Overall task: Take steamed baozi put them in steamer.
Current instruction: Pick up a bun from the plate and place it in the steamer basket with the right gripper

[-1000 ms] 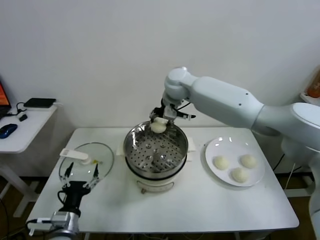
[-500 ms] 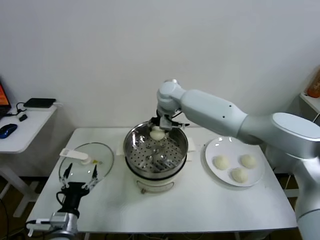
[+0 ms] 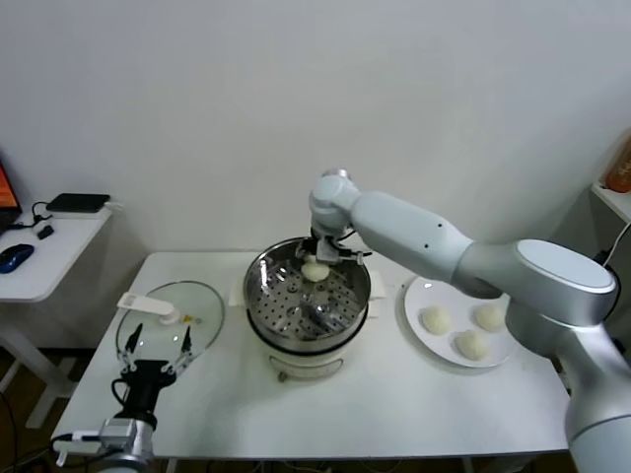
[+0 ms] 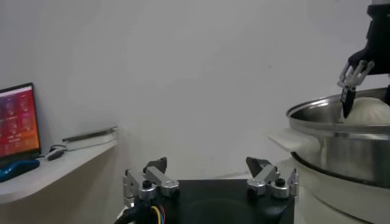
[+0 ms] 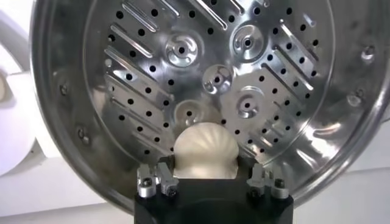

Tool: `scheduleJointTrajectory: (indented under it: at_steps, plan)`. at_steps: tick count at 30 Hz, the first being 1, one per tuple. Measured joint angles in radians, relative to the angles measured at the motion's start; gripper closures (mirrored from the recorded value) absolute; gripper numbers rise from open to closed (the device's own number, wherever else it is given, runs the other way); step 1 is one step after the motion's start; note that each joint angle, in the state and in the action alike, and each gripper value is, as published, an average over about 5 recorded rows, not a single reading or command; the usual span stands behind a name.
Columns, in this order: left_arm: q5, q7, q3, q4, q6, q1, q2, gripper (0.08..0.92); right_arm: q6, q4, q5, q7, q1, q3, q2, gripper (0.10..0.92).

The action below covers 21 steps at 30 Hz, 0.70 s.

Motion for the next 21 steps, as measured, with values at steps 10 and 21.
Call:
scheduleJointTrajectory:
  at_steps: [10,21]
  plan:
    - [0.000,0.000,-0.001,0.003,-0.004,0.003,-0.001,0.177,0.011,-0.016,-0.021,0.009,-0.020,0.016,0.012,0.243]
    - [0.000,-0.001,-0.005,0.001,-0.005,0.005,-0.003,0.177,0.027,0.002,0.040,-0.013,0.012,0.001,-0.009,0.202]
